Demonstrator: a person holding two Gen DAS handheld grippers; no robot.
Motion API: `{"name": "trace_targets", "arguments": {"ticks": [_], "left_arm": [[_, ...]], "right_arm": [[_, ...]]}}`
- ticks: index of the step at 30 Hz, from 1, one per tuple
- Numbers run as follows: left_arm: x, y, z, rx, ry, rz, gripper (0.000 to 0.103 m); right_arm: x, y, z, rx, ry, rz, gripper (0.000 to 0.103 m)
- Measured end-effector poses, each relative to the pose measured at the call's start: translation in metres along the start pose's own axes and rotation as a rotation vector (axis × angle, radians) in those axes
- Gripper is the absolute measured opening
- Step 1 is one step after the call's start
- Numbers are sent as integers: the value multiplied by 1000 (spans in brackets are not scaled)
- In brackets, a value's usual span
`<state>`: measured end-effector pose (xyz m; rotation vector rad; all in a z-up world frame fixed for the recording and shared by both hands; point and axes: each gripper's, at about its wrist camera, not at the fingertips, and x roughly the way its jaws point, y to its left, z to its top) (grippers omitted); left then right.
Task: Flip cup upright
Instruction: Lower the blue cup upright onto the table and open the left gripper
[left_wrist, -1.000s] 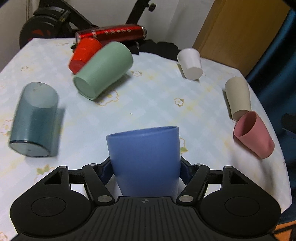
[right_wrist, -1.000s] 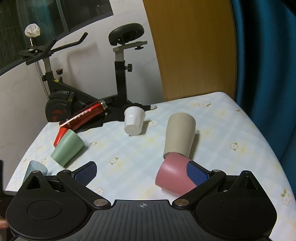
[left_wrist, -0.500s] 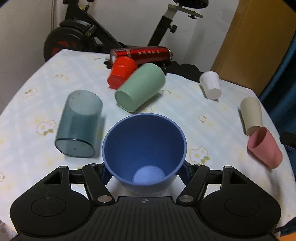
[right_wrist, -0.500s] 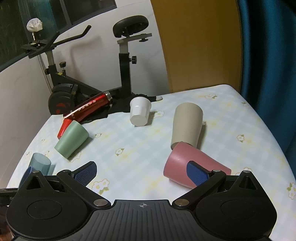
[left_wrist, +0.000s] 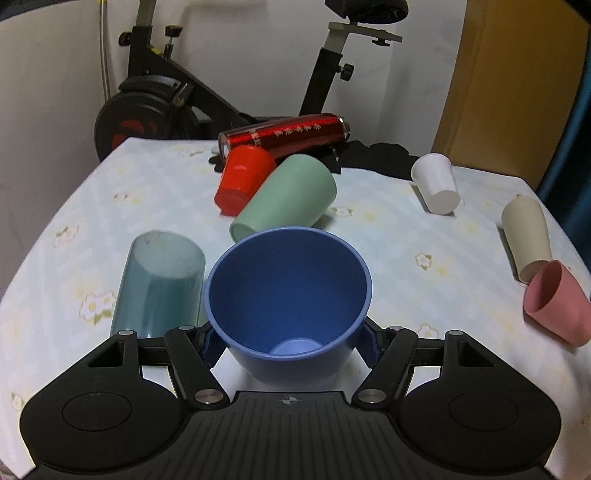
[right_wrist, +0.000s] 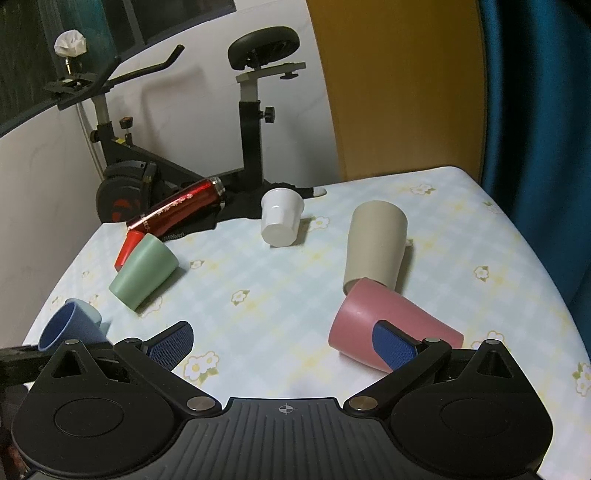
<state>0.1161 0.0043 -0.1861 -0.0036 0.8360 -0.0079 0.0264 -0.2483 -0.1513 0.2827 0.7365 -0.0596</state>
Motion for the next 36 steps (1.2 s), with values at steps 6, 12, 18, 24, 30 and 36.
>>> {"name": "trace_targets", "arguments": {"ticks": [6, 12, 18, 24, 30, 36], "left_arm": [[10, -7, 5, 28, -13, 25, 72], [15, -7, 1, 37, 15, 28, 72], [12, -8, -1, 54, 26, 35, 72], [10, -9, -1, 63, 44, 25, 72], [8, -12, -2, 80, 68, 26, 76], [-1, -10, -2, 85, 81, 2, 82]], "right_arm": [[0, -1, 0, 0, 3, -5, 103], [1, -2, 0, 3, 5, -5, 103], [1, -2, -1, 4, 6, -3, 103], [0, -2, -1, 5, 6, -5, 103], [0, -2, -1, 5, 5, -4, 103], [-1, -2, -2, 2, 4, -5, 103]]}}
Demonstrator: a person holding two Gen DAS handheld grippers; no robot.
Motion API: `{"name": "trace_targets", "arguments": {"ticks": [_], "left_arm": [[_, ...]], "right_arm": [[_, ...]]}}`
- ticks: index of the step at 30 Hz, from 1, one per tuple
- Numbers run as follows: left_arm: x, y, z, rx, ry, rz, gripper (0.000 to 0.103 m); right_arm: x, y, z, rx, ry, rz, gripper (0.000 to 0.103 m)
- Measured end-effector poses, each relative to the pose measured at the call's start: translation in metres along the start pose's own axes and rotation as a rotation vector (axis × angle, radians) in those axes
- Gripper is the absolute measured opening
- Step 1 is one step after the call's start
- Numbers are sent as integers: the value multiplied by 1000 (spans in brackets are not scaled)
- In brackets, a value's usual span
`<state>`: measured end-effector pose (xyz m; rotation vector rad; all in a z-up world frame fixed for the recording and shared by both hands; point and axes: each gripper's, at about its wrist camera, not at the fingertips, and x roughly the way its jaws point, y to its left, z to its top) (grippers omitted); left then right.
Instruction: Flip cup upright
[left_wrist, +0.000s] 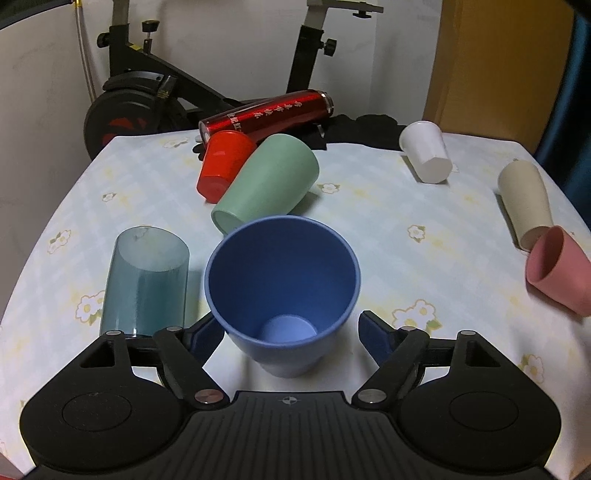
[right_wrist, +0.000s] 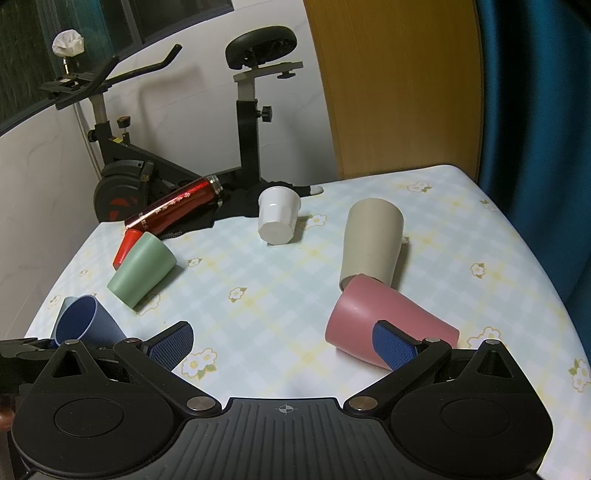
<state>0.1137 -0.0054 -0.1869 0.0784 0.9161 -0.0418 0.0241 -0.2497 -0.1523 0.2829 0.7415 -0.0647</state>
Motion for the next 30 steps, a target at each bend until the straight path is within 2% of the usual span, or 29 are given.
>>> {"name": "trace_targets", "arguments": {"ticks": [6, 11, 18, 25, 27, 30], "left_arm": [[-28, 10, 2, -5, -14, -28, 82], [-69, 24, 11, -31, -102, -40, 84], [-143, 37, 28, -53, -322, -35, 89], [-208, 21, 31, -17, -594, 17, 101], [-220, 16, 29, -9, -645, 27, 103], [-230, 9, 27, -1, -680, 2, 103]], "right_arm": [[-7, 10, 6, -36, -12, 1, 103], [-17, 26, 18, -74, -34, 15, 103], [-43, 53, 40, -122, -101, 52, 103], [-88, 78, 59, -171, -268, 83, 103], [-101, 82, 63, -183, -322, 85, 103], [-117, 86, 67, -193, -379, 90, 103]]}}
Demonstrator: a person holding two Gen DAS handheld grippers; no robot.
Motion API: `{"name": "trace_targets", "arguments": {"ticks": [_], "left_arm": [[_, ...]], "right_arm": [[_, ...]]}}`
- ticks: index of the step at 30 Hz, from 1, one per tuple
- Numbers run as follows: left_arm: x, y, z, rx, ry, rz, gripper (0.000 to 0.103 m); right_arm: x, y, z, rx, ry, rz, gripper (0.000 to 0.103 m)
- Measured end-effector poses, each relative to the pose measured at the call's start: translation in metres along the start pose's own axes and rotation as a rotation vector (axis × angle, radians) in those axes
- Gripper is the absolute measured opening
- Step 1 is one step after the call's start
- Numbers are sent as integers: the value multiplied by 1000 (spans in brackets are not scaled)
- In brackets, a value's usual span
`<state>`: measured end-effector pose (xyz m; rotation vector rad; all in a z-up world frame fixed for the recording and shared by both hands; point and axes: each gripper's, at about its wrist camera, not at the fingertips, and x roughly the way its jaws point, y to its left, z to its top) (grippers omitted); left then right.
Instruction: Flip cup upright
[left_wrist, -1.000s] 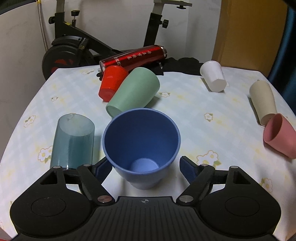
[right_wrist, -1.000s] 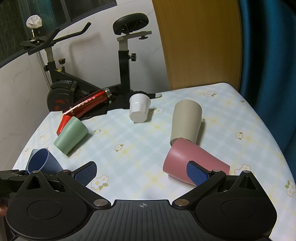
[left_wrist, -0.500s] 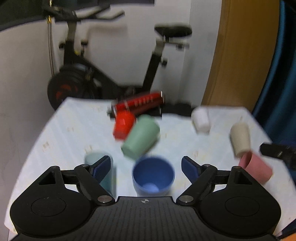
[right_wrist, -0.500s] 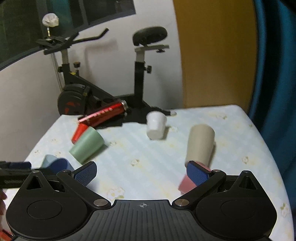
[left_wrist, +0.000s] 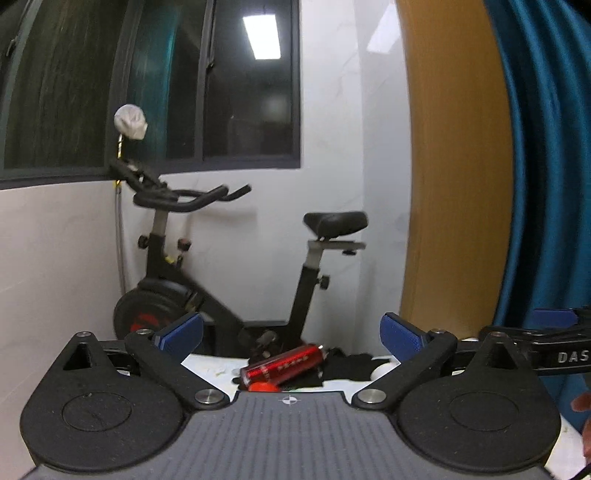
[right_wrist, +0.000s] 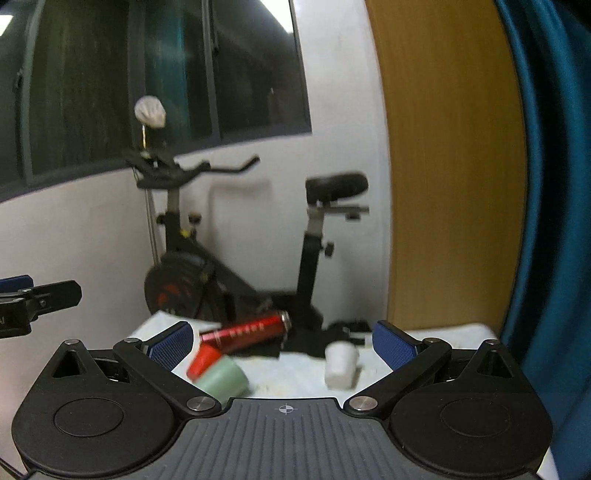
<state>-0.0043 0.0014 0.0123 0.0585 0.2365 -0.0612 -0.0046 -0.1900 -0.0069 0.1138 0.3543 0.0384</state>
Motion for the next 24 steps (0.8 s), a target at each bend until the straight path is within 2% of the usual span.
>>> {"name": "trace_targets", "arguments": {"ticks": [7, 24], "left_arm": [[-7, -6, -3, -3, -11, -16, 103], [-7, 6, -7, 4, 2, 5, 103]], "right_arm": [[-10, 1, 10, -5, -40, -10, 103], [-15, 3, 7, 1, -42, -38, 103]]}}
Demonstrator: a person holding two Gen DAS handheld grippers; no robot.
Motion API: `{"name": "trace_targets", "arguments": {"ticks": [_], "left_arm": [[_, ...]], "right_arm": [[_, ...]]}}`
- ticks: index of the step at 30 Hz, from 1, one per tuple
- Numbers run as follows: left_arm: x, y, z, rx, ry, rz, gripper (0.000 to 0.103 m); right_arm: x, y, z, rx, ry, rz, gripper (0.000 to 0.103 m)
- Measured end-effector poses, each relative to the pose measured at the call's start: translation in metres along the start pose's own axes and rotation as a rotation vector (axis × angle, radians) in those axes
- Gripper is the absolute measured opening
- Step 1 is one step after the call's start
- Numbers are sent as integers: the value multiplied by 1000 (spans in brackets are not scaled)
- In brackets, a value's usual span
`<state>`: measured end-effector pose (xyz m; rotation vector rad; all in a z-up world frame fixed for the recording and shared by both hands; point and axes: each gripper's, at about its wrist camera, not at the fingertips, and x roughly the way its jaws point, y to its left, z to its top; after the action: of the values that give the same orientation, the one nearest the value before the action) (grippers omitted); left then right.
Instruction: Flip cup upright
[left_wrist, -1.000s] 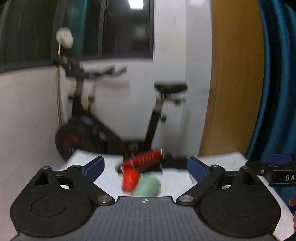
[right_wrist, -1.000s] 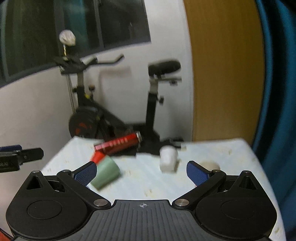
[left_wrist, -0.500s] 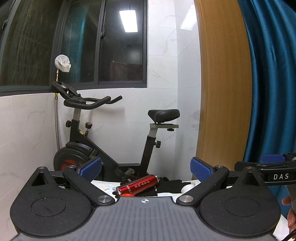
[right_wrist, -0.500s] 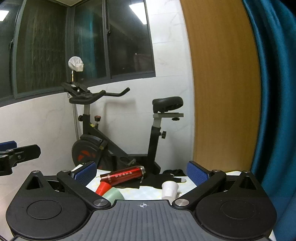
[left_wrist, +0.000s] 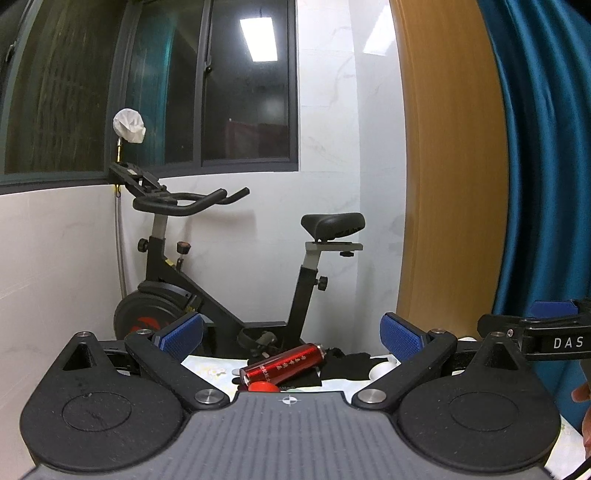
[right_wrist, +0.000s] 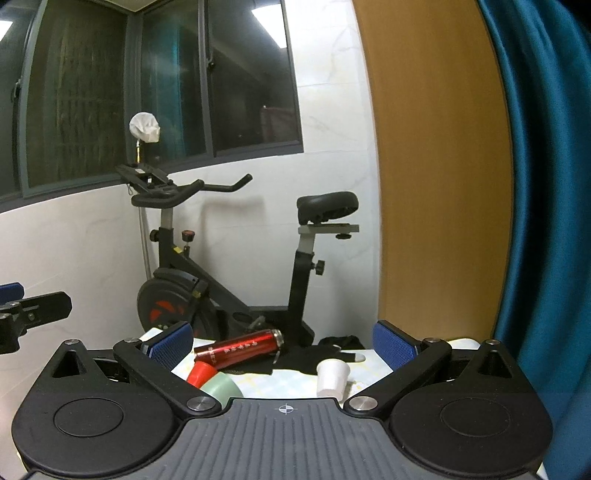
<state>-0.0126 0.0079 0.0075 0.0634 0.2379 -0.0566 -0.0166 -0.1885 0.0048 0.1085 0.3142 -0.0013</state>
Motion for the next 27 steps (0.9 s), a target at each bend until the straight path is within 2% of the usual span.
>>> {"name": "trace_targets", "arguments": {"ticks": [27], "left_arm": [[-5, -1, 2, 1, 0, -4, 103]], "right_arm": [[-2, -2, 0, 2, 0, 0, 103]]}}
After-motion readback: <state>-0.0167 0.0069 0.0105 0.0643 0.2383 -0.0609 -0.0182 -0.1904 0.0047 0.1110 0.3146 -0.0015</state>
